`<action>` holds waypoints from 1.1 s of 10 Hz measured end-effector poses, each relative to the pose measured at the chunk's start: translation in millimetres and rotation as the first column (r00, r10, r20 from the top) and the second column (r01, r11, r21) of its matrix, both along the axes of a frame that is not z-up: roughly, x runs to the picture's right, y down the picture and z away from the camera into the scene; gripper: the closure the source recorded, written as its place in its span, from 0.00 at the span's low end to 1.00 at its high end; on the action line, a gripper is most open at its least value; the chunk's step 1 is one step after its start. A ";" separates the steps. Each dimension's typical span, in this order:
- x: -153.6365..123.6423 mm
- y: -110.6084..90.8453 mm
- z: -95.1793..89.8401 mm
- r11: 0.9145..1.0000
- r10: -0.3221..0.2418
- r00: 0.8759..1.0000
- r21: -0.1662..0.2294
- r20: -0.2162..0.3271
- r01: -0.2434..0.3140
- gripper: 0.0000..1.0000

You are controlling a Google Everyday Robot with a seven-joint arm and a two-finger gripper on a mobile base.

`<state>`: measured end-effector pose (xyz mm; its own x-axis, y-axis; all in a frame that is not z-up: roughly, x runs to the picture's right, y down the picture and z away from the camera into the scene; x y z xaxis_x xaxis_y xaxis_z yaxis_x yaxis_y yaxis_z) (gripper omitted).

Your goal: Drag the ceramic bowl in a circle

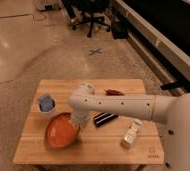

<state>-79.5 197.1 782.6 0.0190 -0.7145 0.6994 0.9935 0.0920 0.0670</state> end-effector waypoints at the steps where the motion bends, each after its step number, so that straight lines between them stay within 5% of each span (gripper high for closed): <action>1: 7.8 -6.0 10.6 1.000 -0.010 1.000 -0.003 -0.025 0.010 1.00; 6: 92.6 -19.4 40.5 1.000 0.019 0.979 -0.012 -0.204 -0.022 1.00; 11: 173.3 23.2 1.8 0.993 0.093 0.938 -0.034 -0.334 -0.111 1.00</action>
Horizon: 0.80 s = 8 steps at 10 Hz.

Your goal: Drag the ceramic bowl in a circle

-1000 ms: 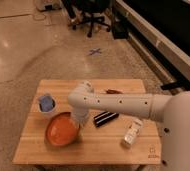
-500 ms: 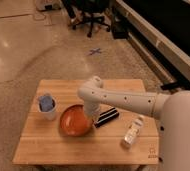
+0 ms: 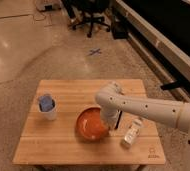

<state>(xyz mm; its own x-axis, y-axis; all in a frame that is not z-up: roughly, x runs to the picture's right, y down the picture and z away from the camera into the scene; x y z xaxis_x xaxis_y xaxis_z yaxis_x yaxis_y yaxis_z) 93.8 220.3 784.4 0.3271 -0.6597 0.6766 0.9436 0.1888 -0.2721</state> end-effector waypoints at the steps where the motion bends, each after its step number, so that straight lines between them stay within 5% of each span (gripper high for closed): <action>1: 1.3 10.9 -11.6 1.000 0.015 1.000 -0.005 -0.002 -0.015 1.00; 4: -23.5 34.0 -43.4 0.999 0.040 0.998 -0.014 0.049 -0.039 1.00; 8: -84.9 47.9 -68.2 1.000 0.020 0.982 -0.023 0.188 -0.016 1.00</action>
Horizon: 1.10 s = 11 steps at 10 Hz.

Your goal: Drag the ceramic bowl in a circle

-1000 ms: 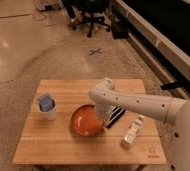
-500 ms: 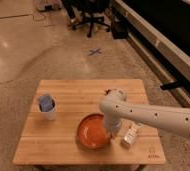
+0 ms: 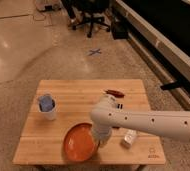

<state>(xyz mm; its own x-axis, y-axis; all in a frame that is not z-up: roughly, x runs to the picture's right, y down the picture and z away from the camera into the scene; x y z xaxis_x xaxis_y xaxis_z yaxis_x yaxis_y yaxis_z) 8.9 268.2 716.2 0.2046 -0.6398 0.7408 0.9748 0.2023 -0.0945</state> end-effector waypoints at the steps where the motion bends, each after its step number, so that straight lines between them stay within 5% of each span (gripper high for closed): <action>1: -13.5 -0.7 0.4 1.000 -0.010 0.999 0.001 0.030 0.010 1.00; 4: -40.7 -24.5 21.8 0.998 -0.048 0.995 0.040 0.082 0.045 1.00; 11: -29.4 -99.7 78.9 0.988 -0.115 0.993 0.112 0.034 0.111 1.00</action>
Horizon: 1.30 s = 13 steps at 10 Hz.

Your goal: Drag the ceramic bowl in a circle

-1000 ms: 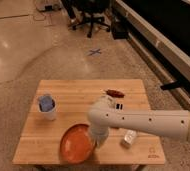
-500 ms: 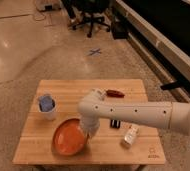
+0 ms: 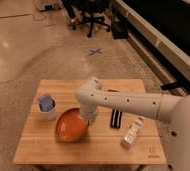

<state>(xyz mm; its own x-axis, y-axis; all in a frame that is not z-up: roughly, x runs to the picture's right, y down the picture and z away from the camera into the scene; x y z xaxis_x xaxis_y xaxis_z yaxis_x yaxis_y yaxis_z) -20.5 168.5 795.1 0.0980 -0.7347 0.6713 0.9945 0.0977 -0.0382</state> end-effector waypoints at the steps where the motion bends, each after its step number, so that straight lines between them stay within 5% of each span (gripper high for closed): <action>1: 14.7 -5.9 5.1 1.000 0.009 1.000 0.003 -0.028 -0.009 1.00; 5: 88.6 5.0 3.5 0.997 0.072 0.986 -0.025 -0.151 -0.076 1.00; 7: 124.4 28.0 -8.9 0.992 0.101 0.972 -0.051 -0.214 -0.114 1.00; 10: 143.3 67.5 -34.1 0.986 0.114 0.962 -0.090 -0.250 -0.140 1.00; 13: 129.8 105.3 -65.8 0.981 0.110 0.969 -0.133 -0.221 -0.142 1.00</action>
